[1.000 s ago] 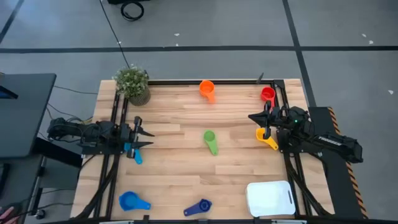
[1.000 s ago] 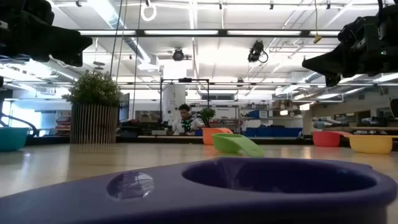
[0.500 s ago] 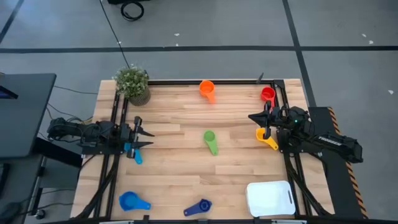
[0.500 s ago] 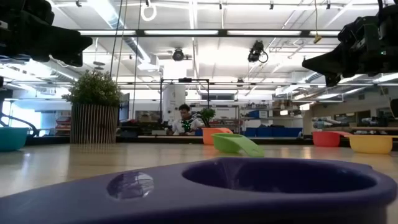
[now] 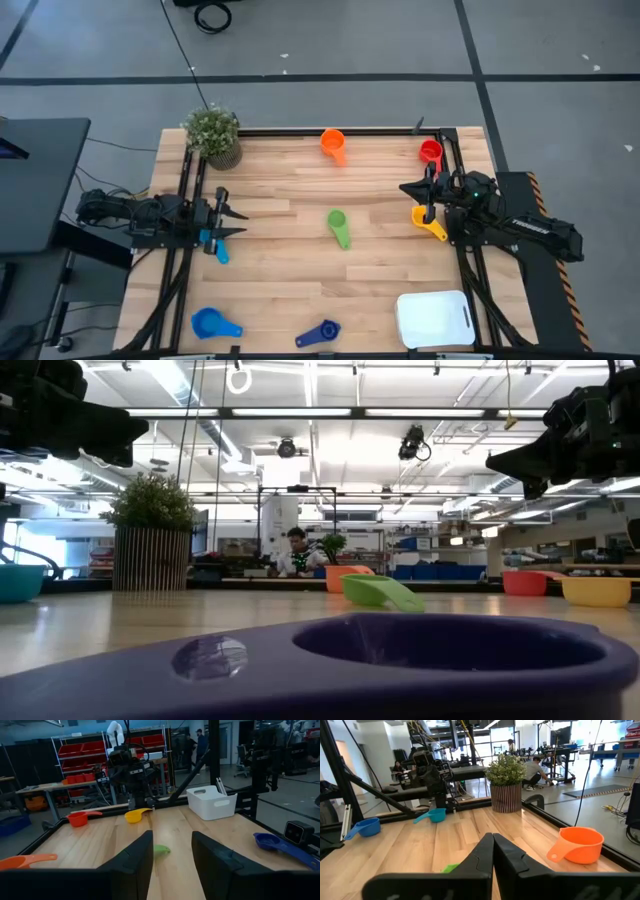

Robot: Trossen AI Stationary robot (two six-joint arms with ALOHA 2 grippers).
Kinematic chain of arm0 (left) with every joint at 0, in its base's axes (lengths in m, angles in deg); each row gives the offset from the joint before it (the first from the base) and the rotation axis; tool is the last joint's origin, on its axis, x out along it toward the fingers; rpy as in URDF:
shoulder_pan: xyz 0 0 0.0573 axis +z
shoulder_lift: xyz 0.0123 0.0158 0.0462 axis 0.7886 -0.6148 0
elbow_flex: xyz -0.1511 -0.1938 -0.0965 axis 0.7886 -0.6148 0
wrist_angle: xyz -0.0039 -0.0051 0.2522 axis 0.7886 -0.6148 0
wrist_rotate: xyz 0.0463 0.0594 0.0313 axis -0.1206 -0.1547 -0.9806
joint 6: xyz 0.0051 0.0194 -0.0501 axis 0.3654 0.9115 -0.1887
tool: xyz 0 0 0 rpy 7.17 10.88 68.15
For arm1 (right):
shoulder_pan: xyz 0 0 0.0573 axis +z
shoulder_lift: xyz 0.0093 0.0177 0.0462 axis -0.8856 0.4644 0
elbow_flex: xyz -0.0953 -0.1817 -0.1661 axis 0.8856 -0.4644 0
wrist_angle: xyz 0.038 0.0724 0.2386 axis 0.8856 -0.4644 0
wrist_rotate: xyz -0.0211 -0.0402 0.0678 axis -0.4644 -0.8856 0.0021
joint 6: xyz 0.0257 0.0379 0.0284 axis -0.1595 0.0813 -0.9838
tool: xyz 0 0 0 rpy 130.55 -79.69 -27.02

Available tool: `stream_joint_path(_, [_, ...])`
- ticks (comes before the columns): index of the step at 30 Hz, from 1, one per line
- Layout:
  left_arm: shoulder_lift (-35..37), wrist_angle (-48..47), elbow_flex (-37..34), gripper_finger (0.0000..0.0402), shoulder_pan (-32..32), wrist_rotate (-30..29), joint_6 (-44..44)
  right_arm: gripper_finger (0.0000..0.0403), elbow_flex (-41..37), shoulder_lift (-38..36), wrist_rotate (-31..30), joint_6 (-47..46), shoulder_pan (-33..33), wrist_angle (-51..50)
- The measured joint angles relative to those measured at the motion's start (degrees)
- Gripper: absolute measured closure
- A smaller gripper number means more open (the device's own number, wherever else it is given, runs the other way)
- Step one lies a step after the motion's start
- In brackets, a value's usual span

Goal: Nest measuring cups in basket

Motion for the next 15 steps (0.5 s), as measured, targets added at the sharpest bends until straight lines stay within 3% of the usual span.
stream_joint_path(15, [0.0, 0.2, 0.0, 0.0260, 0.0, 0.0, -1.1, 0.0387, 0.0, 0.0, 0.0, 0.0, 0.0, 0.0])
